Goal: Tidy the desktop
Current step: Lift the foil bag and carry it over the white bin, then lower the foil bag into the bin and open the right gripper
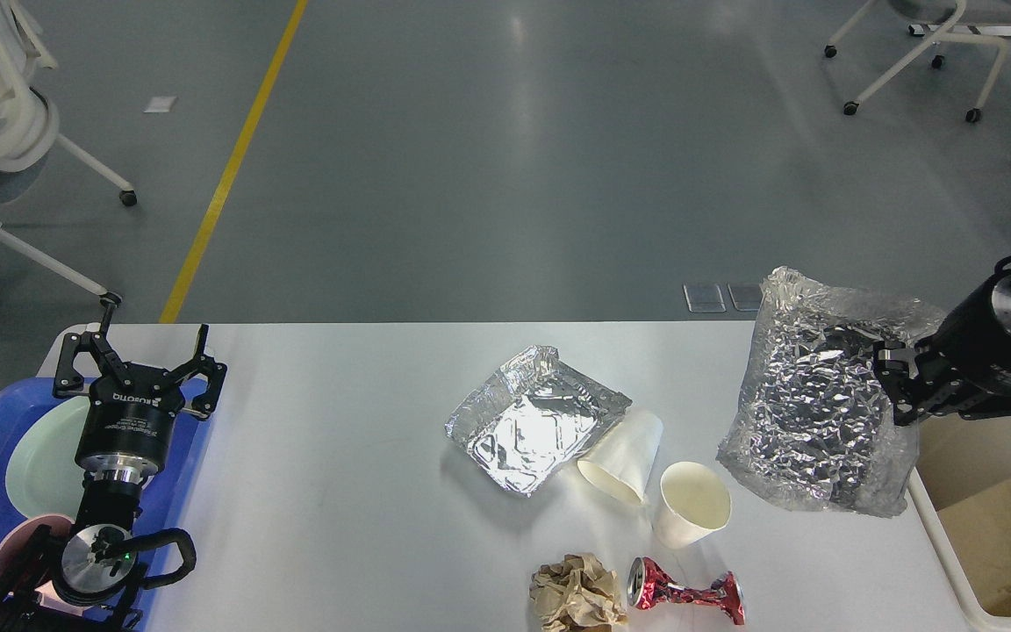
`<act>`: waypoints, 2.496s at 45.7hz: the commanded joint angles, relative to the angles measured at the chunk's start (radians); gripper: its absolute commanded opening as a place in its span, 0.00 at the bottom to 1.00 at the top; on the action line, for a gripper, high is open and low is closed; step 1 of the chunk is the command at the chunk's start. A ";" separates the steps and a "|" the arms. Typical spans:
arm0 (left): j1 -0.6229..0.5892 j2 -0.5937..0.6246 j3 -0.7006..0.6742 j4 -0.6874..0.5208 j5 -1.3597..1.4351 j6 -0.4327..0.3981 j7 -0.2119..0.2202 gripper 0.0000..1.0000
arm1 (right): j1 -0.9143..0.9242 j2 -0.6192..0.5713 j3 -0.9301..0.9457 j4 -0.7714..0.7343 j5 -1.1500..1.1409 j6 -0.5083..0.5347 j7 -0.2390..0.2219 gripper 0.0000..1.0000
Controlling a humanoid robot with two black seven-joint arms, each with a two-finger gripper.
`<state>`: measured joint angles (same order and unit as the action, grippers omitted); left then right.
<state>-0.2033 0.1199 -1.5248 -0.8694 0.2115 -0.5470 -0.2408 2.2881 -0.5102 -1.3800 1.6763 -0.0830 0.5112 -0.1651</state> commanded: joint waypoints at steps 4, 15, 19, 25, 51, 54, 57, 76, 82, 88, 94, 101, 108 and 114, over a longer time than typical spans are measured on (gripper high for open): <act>-0.001 0.000 0.000 0.000 0.000 -0.001 0.000 0.96 | 0.016 -0.025 -0.014 0.017 -0.017 -0.022 -0.002 0.00; 0.001 0.000 0.000 0.001 0.000 -0.001 -0.002 0.96 | -0.120 -0.234 -0.060 -0.114 -0.021 -0.134 -0.002 0.00; 0.001 0.000 0.000 0.000 0.000 -0.001 -0.002 0.96 | -0.223 -0.313 -0.050 -0.203 -0.055 -0.174 -0.002 0.00; 0.001 0.000 0.002 0.001 0.000 -0.001 -0.002 0.96 | -0.396 -0.401 -0.002 -0.381 -0.081 -0.218 -0.001 0.00; -0.001 0.000 0.000 0.001 0.000 -0.001 -0.002 0.96 | -1.479 -0.144 0.884 -1.236 -0.073 -0.543 -0.008 0.00; 0.001 0.000 0.000 0.001 0.000 -0.001 -0.002 0.96 | -1.544 -0.084 0.929 -1.342 -0.075 -0.575 -0.010 0.00; 0.001 0.000 0.000 0.001 0.000 -0.001 -0.002 0.96 | -1.593 -0.027 0.953 -1.424 -0.073 -0.605 -0.008 0.00; -0.001 0.000 0.000 0.001 0.000 -0.001 -0.002 0.96 | -1.725 0.114 1.010 -1.511 -0.072 -0.750 -0.011 0.00; -0.001 0.000 0.000 0.001 0.000 -0.001 -0.002 0.96 | -1.739 0.131 1.016 -1.511 -0.052 -0.764 -0.014 0.00; 0.001 0.000 0.000 0.000 0.000 -0.001 -0.003 0.96 | -1.753 0.148 1.013 -1.511 -0.043 -0.758 -0.014 0.00; 0.001 0.000 0.000 0.001 0.000 -0.001 -0.002 0.96 | -1.759 0.148 1.015 -1.509 -0.041 -0.761 -0.013 0.00; 0.001 0.000 0.000 0.000 0.000 -0.001 -0.002 0.96 | -1.759 0.137 1.012 -1.509 -0.041 -0.789 -0.011 0.73; 0.001 0.000 0.000 0.000 0.000 -0.001 -0.002 0.96 | -1.757 0.134 1.001 -1.506 -0.043 -0.801 -0.011 1.00; 0.001 0.000 0.000 0.000 0.000 -0.001 -0.003 0.96 | -1.753 0.134 1.001 -1.503 -0.043 -0.798 -0.008 1.00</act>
<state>-0.2030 0.1194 -1.5248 -0.8691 0.2115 -0.5476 -0.2430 0.5300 -0.3752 -0.3784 0.1709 -0.1246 -0.2888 -0.1758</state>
